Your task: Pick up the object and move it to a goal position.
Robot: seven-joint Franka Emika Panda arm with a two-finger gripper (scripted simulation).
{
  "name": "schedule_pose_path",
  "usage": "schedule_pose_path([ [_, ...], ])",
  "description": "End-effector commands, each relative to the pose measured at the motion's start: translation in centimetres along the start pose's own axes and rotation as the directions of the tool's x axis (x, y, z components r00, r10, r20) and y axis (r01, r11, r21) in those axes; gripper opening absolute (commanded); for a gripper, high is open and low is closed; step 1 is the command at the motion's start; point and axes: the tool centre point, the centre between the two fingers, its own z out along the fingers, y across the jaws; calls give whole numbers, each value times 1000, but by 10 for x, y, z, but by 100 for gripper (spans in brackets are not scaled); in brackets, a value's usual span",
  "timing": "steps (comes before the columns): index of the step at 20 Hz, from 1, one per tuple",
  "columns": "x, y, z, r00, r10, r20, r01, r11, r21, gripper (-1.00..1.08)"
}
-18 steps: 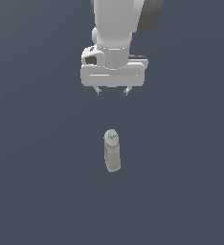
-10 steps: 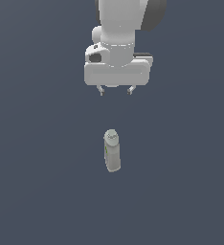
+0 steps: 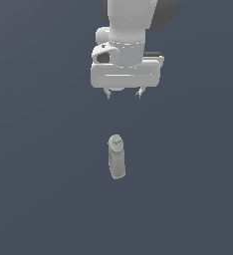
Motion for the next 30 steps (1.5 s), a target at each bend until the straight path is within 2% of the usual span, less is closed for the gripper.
schedule_pose_path([
  [1,2,0,0,1000,-3,1,3,1000,0,100],
  [9,22,4,7,999,-39,11,39,999,0,100],
  [22,85,18,41,986,-162,46,161,987,8,100],
  [30,106,24,58,976,-208,58,208,978,15,100],
])
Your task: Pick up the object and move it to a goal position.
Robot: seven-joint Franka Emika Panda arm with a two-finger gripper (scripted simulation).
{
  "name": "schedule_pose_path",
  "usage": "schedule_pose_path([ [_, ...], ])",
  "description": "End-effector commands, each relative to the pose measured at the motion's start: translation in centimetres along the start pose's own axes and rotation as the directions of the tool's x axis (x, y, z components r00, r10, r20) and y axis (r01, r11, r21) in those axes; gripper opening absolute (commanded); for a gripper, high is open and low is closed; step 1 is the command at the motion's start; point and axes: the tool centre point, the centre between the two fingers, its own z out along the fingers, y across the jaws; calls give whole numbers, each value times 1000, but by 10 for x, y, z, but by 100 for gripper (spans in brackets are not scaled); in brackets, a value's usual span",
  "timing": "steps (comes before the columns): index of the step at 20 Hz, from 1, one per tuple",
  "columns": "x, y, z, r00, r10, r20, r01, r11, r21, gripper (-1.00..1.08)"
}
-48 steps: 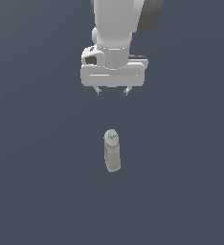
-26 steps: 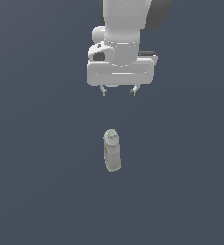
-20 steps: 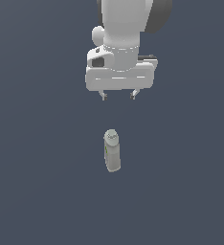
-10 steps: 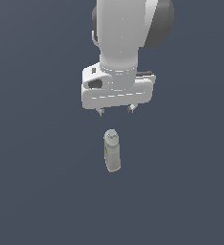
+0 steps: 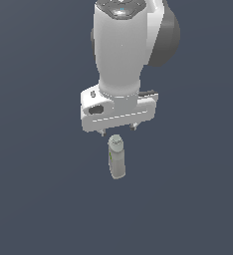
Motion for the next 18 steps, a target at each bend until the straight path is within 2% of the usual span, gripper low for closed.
schedule_pose_path([
  [1,5,2,3,1000,-11,2,11,1000,1,100],
  [10,7,4,9,1000,-16,4,16,1000,2,100],
  [18,6,4,43,1000,-18,4,18,1000,2,100],
])
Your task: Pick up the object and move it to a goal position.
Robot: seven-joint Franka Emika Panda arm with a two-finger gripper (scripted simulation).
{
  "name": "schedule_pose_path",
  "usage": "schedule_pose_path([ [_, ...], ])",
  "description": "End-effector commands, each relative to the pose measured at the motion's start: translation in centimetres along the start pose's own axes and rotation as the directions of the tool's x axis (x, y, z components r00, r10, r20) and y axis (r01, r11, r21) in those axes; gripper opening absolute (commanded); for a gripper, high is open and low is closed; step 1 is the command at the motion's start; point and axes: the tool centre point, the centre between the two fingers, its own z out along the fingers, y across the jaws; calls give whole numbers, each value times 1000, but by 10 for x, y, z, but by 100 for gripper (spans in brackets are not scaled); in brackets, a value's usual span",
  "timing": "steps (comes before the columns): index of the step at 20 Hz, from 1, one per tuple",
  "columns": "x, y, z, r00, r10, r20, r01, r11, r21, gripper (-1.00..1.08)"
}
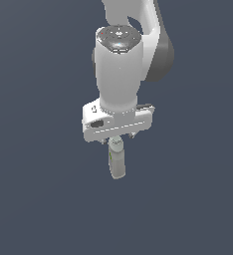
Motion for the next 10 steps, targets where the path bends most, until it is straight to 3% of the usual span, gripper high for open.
schedule_pose_path([
  [1,0,0,11,1000,0,0,0,1000,0,100],
  [7,1,0,20,1000,-1,0,1,1000,0,100],
  [8,1,0,20,1000,-1,0,1,1000,0,-100],
  [10,1,0,20,1000,-1,0,1,1000,0,-100],
])
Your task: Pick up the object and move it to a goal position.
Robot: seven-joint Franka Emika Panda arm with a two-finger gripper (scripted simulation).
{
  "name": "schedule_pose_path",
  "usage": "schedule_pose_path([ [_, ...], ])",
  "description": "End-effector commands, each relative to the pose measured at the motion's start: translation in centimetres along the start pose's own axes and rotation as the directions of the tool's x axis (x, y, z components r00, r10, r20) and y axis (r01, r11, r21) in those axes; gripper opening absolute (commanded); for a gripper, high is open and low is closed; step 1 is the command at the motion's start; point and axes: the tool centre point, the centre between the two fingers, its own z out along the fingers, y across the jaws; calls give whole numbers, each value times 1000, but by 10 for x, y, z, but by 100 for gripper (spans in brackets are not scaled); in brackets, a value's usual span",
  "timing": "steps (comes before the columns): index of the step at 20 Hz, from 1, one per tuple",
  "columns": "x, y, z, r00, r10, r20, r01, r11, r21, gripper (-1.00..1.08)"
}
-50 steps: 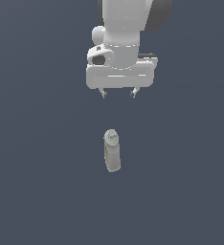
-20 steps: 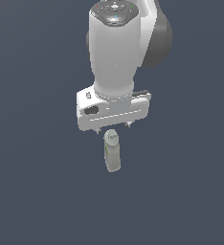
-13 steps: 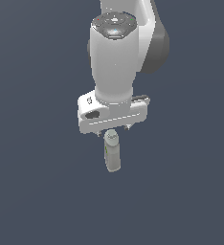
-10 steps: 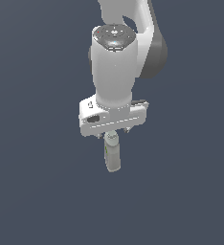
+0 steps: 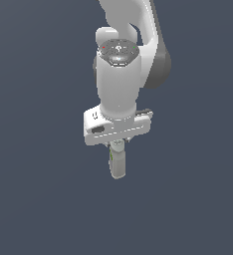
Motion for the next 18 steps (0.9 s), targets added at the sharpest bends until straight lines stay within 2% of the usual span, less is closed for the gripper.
schedule_pose_path([
  [1,0,0,1,1000,-1,1,1,1000,0,-100],
  [11,-1,0,-2,1000,0,0,0,1000,0,-100],
  [18,-14,-4,-18,1000,0,0,0,1000,0,-100],
])
